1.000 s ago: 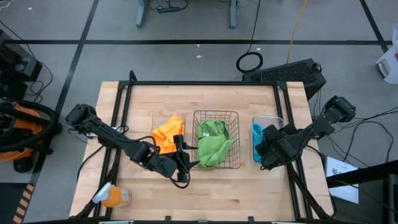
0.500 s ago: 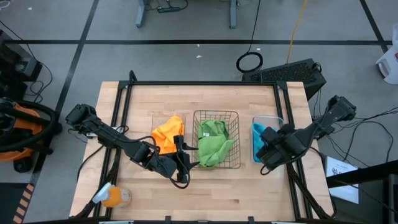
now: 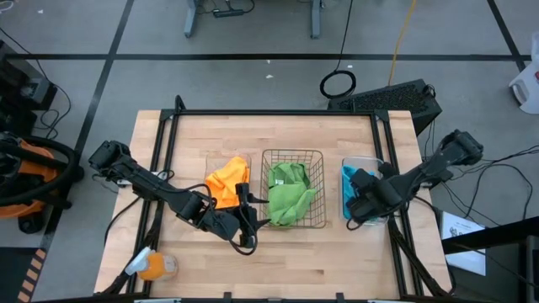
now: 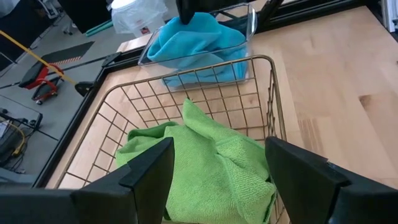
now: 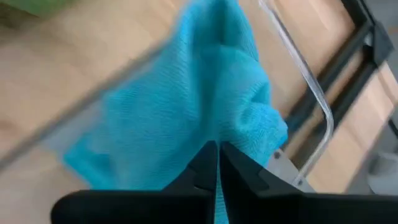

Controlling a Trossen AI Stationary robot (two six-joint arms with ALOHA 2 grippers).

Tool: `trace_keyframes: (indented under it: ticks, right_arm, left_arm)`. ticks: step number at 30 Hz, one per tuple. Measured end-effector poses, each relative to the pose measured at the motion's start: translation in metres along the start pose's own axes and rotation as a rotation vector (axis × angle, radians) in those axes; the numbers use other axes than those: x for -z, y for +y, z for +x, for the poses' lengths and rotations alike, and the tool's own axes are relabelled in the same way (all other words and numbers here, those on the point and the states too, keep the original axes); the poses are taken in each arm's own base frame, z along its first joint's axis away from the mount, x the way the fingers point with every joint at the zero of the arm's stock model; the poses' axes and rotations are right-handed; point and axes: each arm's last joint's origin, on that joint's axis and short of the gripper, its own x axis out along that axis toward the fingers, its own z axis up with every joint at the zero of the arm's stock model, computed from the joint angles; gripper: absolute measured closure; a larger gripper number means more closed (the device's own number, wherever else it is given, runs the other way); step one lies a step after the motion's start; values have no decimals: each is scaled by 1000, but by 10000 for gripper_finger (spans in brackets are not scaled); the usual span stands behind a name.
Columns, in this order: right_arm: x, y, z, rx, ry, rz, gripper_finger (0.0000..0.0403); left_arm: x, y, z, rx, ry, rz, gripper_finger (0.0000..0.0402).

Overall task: Sort microfiber towel by color & place in baskets
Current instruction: Put the blue microfiber towel into the right transparent bin

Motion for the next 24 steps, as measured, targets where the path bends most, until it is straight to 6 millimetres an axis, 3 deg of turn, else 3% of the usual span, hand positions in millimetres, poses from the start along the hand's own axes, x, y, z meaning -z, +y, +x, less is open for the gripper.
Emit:
trace_keyframes:
  ticks: [8, 12, 17, 24]
  right_arm:
    - [10, 9, 60, -14, 90, -7, 400]
    - [13, 14, 76, -78, 106, 6, 402]
    - [10, 14, 70, -87, 111, -10, 402]
    - [-7, 13, 33, -134, 83, -36, 402]
  left_arm:
    - [0, 0, 0, 8, 1, 0, 144]
    - [0, 0, 0, 8, 1, 0, 144]
    - [0, 0, 0, 8, 2, 1, 144]
    - [1, 0, 0, 8, 6, 3, 144]
